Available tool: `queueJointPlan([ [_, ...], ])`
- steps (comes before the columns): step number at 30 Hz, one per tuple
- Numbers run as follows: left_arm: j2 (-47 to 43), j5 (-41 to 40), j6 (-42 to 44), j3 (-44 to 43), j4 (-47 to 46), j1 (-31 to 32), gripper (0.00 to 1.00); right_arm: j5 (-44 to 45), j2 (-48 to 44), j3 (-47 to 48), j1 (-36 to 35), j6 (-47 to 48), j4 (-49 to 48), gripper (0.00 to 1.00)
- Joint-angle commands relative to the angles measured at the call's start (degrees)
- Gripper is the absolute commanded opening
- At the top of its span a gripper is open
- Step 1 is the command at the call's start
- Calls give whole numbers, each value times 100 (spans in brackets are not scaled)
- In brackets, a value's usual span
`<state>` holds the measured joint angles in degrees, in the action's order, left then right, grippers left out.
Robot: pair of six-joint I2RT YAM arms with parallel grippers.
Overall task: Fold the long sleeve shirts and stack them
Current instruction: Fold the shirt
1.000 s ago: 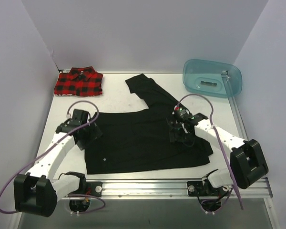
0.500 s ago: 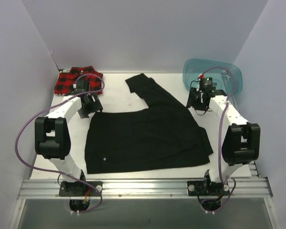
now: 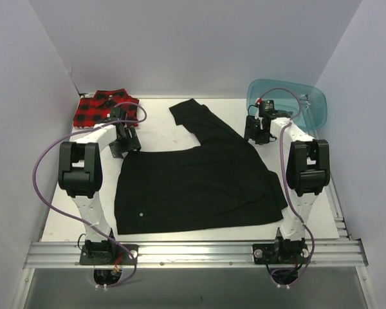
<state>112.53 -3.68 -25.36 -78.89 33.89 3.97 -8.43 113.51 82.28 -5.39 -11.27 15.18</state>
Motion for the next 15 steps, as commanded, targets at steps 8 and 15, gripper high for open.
queueJointPlan([
  [8,506,-89,207,-381,-111,-10,68,-80,382,455,-59,46,301,52],
  [15,647,-177,243,-355,-32,25,60,52,908,1026,-76,-16,1038,51],
])
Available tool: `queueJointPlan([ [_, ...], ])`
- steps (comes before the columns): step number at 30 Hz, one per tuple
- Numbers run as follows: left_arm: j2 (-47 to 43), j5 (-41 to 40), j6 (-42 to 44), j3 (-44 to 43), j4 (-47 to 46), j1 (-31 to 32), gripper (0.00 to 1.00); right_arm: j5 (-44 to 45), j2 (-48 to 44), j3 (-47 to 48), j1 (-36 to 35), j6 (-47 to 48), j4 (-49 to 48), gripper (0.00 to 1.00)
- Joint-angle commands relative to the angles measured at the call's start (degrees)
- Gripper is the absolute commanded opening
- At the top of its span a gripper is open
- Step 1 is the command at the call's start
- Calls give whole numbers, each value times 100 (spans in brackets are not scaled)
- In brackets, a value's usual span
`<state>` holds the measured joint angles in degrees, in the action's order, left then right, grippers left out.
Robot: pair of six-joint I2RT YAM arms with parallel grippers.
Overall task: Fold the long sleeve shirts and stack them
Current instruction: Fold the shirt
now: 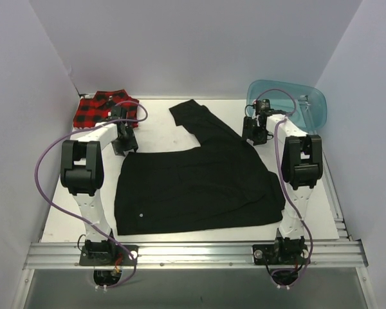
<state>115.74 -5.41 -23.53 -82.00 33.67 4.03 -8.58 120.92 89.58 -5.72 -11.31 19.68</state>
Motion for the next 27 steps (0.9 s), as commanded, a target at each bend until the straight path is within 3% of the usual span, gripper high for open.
queueJointPlan([
  [1,343,-39,68,-45,-10,27,59,67,212,349,-44,-11,659,51],
  [4,352,-74,68,-10,8,27,57,58,353,472,-61,-29,905,50],
  [9,379,-118,59,-9,87,27,43,-30,441,517,-105,58,1073,44],
  [10,370,-136,76,-9,96,36,41,-12,432,534,-123,76,1064,41],
  [11,361,-162,77,-9,87,36,39,5,415,534,-123,85,1064,31],
  [16,300,-267,164,-18,122,19,10,14,292,622,-175,217,1055,12],
  [17,265,-294,182,-27,131,19,4,49,248,631,-184,252,1064,2],
  [18,247,-311,191,-36,140,10,1,119,187,640,-184,261,1055,0],
  [27,-236,-320,200,17,70,-43,0,453,-507,561,-167,533,1011,0],
])
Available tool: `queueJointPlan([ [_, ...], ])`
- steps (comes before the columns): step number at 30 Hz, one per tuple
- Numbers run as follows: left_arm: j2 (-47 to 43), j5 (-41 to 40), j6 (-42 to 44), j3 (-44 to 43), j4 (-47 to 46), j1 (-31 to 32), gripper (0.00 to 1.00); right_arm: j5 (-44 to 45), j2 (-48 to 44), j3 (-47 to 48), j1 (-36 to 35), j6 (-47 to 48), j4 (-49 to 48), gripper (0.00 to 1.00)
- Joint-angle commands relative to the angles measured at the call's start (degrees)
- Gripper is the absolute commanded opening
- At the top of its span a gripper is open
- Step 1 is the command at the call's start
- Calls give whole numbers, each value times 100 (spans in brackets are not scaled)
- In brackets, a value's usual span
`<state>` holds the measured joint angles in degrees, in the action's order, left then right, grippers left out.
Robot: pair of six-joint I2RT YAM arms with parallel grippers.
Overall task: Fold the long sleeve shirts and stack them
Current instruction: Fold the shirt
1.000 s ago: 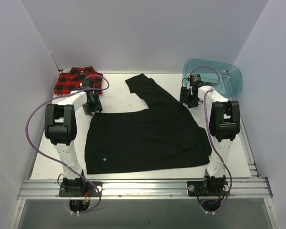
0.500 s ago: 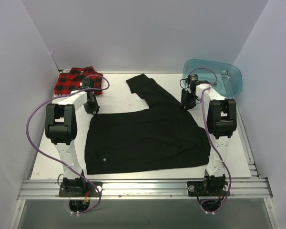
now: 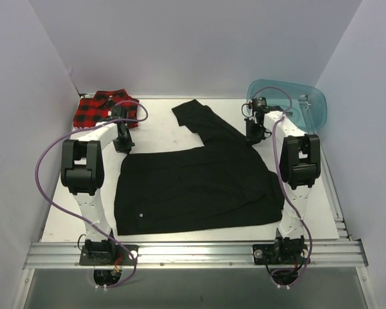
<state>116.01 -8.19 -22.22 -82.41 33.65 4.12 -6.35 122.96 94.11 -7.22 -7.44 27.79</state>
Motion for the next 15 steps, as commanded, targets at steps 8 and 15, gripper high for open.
queueJointPlan([
  [8,-956,-86,-37,322,-78,-60,0,213,-1353,-436,-16,-64,-115,0],
  [15,-1492,62,-212,603,-122,-60,0,195,-2002,-1174,-25,-319,-555,0],
])
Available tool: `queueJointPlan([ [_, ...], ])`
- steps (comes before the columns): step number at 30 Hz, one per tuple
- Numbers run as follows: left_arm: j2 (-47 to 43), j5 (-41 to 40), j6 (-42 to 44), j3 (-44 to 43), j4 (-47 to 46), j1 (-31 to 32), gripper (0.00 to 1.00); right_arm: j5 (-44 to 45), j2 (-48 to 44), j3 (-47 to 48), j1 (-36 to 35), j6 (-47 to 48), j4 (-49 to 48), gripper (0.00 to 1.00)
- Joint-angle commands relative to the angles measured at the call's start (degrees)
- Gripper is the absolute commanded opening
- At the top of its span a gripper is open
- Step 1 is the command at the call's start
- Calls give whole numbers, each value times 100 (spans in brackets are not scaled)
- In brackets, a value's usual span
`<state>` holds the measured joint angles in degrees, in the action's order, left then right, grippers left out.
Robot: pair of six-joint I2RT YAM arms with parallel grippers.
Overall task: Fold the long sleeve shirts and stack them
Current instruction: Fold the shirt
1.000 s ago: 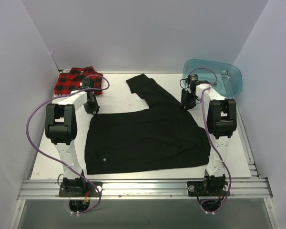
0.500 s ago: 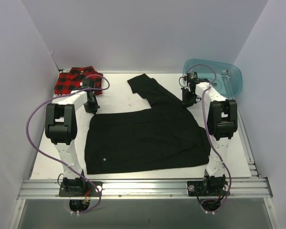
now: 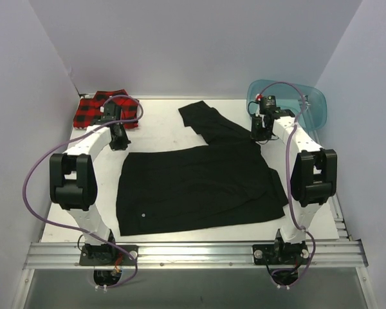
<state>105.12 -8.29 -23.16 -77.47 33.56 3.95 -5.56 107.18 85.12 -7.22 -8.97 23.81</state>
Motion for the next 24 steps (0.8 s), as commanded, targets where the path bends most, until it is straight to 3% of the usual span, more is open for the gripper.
queueJointPlan([
  [1,-474,108,-136,162,-130,-34,0,134,-469,-416,-33,-236,-210,0],
  [6,-800,74,-198,671,-411,-52,0,47,-663,-839,-51,-342,-474,0],
  [10,-485,310,-268,488,-403,-87,31,20,-523,-918,-121,-316,-588,0],
  [11,-345,337,-286,435,-403,-87,51,20,-487,-936,-182,-272,-649,0],
  [13,-186,311,-286,303,-412,-78,61,29,-461,-927,-226,-237,-685,0],
  [17,288,276,-181,31,-386,-52,63,55,-382,-910,-288,-201,-720,0],
  [24,808,100,-154,-259,-324,106,52,46,-311,-883,-306,-175,-738,0],
])
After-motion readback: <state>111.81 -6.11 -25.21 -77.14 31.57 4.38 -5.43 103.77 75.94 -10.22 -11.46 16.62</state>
